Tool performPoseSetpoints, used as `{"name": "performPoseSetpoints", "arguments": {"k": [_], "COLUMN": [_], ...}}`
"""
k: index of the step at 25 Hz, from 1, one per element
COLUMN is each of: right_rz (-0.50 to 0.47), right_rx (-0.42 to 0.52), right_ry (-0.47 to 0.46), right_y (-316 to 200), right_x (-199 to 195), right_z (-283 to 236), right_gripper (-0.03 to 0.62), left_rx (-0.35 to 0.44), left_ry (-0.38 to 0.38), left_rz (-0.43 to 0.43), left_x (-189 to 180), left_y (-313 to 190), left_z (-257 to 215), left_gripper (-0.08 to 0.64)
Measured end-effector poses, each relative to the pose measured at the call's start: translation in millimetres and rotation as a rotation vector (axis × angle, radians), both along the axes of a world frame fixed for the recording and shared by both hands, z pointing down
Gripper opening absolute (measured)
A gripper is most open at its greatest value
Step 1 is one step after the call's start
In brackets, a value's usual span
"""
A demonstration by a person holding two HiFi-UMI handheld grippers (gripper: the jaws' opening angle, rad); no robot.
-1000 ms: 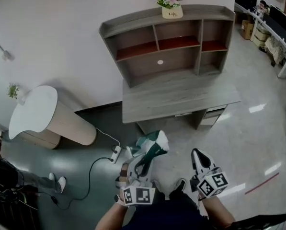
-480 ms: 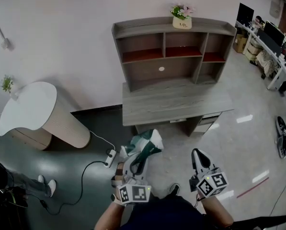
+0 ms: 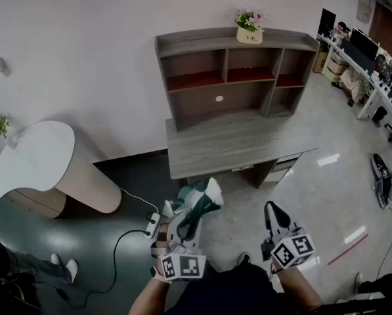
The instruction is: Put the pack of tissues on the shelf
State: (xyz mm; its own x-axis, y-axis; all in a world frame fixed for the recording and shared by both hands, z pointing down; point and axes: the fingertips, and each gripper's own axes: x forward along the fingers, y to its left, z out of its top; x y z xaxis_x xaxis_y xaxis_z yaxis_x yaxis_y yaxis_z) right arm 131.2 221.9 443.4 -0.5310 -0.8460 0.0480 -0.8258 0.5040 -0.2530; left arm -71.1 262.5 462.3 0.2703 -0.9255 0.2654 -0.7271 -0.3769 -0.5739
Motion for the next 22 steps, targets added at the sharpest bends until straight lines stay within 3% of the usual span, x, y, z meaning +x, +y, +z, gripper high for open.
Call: {"name": "performPoseSetpoints", "arguments": {"k": [8,14,22], "right_rz": [0.026,0.037,-0.008], "right_rx": [-0.006,-0.032,-0.039], "right_ry": [0.026,0.033,0.007], "right_y": [1.7,-1.9,-35.1], "right_x": [-19.2,-21.9,-32.2], "right_z": [5.6,11.9,21.6], "right_gripper": [0.011,0.011,0.011], "left_rx": [0.002,-0.025,-0.024], "left_ry": [0.021,0.066,0.039], "left_rz": [0.015,0.038,0.027], "left_x": [-25.8,-24.8,-23.0], "left_y": [-2.1,-9.2,-32.8], "left_z": [7.6,15.7,15.7], "left_gripper": [0.101,0.101,0.101]}}
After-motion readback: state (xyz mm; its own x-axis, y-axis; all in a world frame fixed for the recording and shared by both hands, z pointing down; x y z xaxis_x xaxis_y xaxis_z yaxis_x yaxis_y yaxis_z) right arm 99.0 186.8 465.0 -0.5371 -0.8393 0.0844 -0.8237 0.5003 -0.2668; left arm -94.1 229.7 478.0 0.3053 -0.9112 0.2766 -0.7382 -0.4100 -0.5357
